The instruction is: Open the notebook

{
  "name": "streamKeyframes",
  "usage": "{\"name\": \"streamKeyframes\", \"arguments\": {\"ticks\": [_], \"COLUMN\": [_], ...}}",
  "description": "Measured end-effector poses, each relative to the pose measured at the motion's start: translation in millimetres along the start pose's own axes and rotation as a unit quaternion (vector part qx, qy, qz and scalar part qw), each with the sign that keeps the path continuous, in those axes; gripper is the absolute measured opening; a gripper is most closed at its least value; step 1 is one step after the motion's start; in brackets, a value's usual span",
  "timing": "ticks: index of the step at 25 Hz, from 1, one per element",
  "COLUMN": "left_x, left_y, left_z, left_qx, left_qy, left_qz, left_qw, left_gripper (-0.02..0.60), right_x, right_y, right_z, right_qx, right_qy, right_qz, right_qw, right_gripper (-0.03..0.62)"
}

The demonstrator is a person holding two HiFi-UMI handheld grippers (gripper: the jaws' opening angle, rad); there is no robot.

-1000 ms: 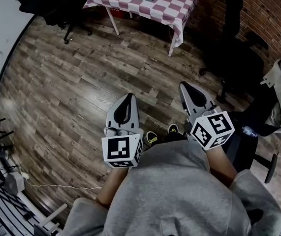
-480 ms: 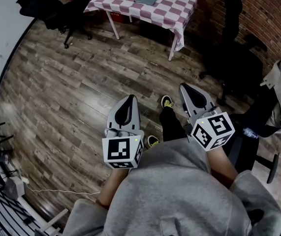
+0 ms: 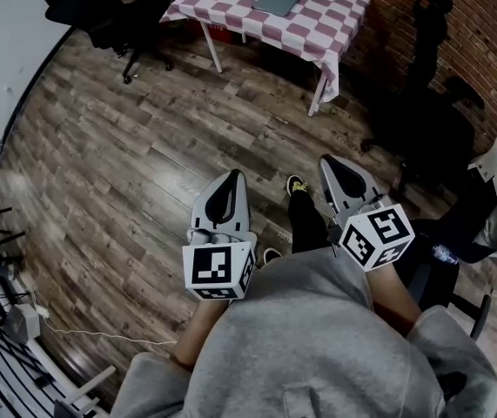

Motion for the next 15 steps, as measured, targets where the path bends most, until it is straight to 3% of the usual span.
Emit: {"name": "streamKeyframes", "arguments": {"ticks": [15], "left_x": [-27.5], "left_y": [107.2], "left_z": [29.4], "left_qx": [-0.032], "left_qy": [0.007], "left_qz": [-0.003], "left_qw": [0.9995], "left_gripper": [0.011], "right_x": [80.7], "right_y": [77.1], "right_z": [23.0], "right_qx": [-0.034], "right_qy": [0.027], "right_qz": [-0.004], "right_qw": [0.999], "right_gripper": [0.026]}}
Point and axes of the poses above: the fingertips, and each gripper's own axes: y forward along the fingers, x to its right, z out of its top, the point moved 1 cm from there along -y, backward along the fingers, and after that the axes turned 12 degrees about -x, right-handed, at the moved point
